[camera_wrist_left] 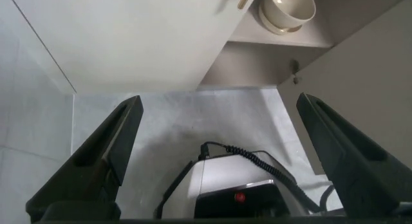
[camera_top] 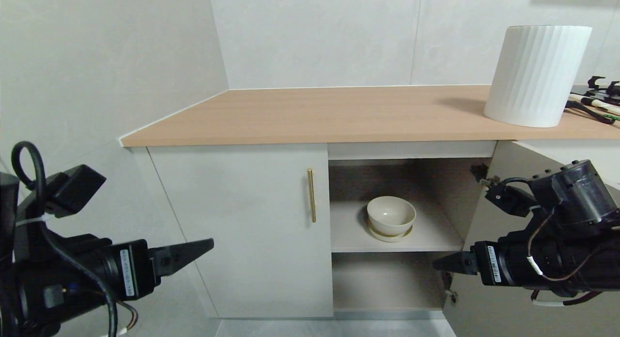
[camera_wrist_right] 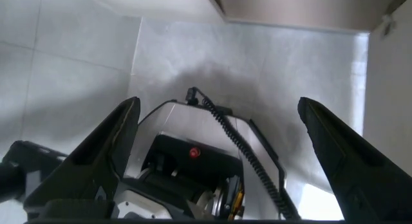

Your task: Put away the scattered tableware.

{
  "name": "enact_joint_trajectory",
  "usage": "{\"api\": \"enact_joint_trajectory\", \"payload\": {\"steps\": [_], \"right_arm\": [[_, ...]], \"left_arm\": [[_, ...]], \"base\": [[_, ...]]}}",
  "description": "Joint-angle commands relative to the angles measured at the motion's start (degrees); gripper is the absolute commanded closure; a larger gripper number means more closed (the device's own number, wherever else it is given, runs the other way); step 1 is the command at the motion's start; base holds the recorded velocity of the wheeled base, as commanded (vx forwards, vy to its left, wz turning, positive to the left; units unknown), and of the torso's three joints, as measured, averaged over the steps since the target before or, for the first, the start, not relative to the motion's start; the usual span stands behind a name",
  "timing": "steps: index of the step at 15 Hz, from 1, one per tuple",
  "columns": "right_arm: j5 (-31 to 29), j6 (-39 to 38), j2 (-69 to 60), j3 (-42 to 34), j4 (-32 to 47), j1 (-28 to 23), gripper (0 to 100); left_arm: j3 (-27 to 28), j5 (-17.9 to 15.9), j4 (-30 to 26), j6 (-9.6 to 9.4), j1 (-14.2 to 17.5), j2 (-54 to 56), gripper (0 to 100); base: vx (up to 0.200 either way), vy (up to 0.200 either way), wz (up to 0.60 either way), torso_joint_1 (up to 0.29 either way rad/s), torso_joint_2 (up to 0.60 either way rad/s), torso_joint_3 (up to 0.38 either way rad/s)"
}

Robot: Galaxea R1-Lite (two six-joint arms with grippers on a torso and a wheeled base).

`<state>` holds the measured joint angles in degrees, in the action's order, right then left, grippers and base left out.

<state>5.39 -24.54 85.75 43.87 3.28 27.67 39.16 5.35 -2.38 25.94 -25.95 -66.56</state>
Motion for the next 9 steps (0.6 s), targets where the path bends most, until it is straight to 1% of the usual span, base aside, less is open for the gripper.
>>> {"api": "enact_joint_trajectory", "payload": {"steps": [1, 2, 9], "right_arm": [[-0.6, 0.0, -0.3, -0.2, 0.0, 0.6, 0], [-0.6, 0.0, -0.3, -0.2, 0.0, 0.6, 0], [-0.7, 0.0, 0.2, -0.2, 0.0, 1.1, 0]], "left_arm": [[4.2, 0.2, 0.0, -0.10, -0.9, -4.8, 0], [4.2, 0.2, 0.1, -0.10, -1.1, -6.7, 0], [4.1, 0.3, 0.0, 0.07, -1.1, -7.6, 0]], "base": [[0.000, 0.000, 0.00, 0.000, 0.00, 0.000], [0.000, 0.000, 0.00, 0.000, 0.00, 0.000], [-0.200, 0.000, 0.00, 0.002, 0.00, 0.001]]}}
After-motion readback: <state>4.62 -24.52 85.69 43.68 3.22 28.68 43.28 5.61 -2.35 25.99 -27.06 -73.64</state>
